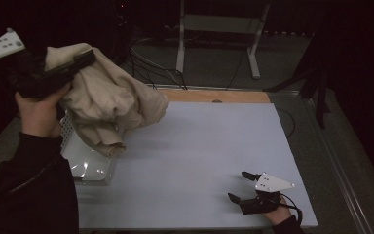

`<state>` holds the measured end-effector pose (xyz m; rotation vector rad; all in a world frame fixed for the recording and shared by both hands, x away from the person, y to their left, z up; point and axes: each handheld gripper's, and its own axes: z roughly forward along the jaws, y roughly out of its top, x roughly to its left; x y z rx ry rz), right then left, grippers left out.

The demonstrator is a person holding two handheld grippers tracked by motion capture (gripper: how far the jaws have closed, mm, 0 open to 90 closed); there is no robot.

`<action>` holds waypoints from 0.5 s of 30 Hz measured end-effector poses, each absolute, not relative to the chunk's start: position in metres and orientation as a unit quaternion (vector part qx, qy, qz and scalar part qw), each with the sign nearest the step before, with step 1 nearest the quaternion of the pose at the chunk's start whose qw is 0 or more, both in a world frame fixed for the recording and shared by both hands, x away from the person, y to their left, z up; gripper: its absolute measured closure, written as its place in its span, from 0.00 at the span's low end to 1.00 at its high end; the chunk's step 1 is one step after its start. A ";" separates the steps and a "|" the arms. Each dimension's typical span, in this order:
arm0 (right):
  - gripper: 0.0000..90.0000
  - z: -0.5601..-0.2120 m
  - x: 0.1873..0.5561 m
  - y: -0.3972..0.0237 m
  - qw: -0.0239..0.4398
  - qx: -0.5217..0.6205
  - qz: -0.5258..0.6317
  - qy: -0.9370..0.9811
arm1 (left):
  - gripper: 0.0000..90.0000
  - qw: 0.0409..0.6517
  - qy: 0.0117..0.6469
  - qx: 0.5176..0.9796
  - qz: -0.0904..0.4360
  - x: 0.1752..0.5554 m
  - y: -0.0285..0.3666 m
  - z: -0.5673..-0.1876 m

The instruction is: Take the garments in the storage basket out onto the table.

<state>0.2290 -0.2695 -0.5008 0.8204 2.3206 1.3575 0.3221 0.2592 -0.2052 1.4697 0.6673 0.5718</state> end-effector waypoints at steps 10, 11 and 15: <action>0.12 -0.500 0.228 -0.271 0.167 0.286 0.478 0.814 | 0.79 0.657 0.266 0.667 0.228 0.339 0.215 -0.203; 0.12 -0.500 0.228 -0.271 0.167 0.286 0.479 0.813 | 0.79 0.656 0.265 0.669 0.227 0.341 0.210 -0.203; 0.12 -0.499 0.227 -0.272 0.167 0.286 0.481 0.812 | 0.79 0.658 0.255 0.675 0.214 0.349 0.194 -0.207</action>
